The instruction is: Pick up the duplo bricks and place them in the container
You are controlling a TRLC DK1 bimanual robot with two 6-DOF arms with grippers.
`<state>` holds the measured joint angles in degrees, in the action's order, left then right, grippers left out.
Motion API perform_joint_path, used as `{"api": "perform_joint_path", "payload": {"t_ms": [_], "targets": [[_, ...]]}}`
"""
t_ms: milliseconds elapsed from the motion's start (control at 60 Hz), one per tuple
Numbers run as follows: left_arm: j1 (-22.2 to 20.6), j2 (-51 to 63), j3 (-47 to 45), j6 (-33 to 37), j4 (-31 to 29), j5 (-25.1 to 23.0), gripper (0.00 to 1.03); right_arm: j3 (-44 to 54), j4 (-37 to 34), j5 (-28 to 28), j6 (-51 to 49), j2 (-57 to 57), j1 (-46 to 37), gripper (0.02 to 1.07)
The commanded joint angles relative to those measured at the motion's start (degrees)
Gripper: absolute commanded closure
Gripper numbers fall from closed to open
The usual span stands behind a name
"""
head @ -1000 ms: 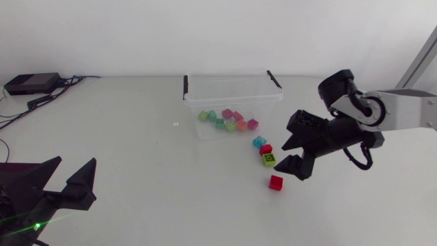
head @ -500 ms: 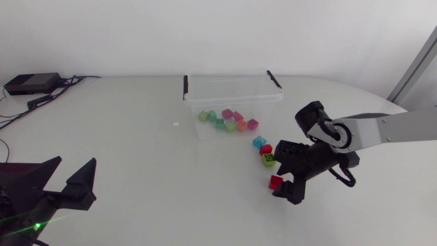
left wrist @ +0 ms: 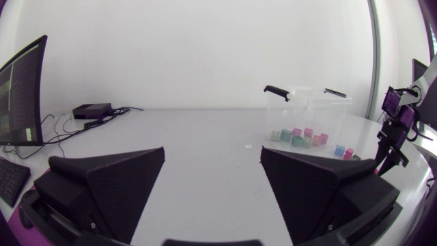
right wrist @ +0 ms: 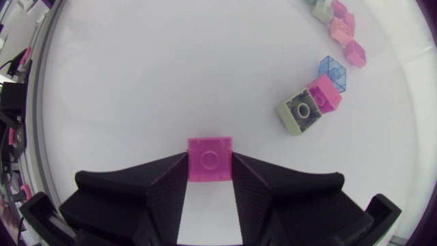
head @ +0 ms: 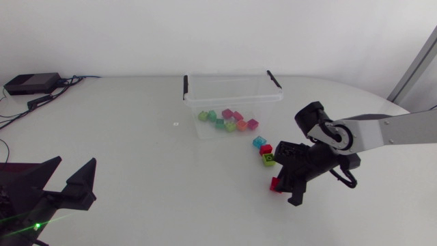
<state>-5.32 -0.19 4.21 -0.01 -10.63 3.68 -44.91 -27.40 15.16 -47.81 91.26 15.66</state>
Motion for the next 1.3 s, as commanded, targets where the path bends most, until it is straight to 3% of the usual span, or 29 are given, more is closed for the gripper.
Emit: {"api": "perform_joint_path", "payload": {"t_ms": [0,283,833,1117,1150,1233,1283], "targets": [[0.2,-0.5,-1.0,-0.2,0.0,-0.1,0.05,-1.5,-2.7,0.0,0.7,-3.9,0.2,0.78],[0.2,-0.5,-1.0,-0.2,0.0,-0.1,0.05,-14.0,-5.8,1.8,7.9,-9.3,-1.1,0.78],[0.2,-0.5,-1.0,-0.2,0.0,-0.2,0.05,-27.8,15.7,1.5,27.3,1.1,-1.9,0.78],[0.2,-0.5,-1.0,-0.2,0.0,-0.1,0.05,-32.0,24.5,-4.3,30.2,10.0,-0.1,0.76],[0.2,-0.5,-1.0,-0.3,0.1,-0.1,0.05,-32.7,24.8,-5.0,30.7,11.0,0.0,0.71],[0.2,-0.5,-1.0,-0.2,0.0,-0.1,0.05,-33.5,26.3,-6.6,31.3,12.3,0.5,0.46],[0.2,-0.5,-1.0,-0.2,0.0,-0.1,0.05,-33.9,26.3,-8.3,32.2,12.4,0.8,0.25]]}}
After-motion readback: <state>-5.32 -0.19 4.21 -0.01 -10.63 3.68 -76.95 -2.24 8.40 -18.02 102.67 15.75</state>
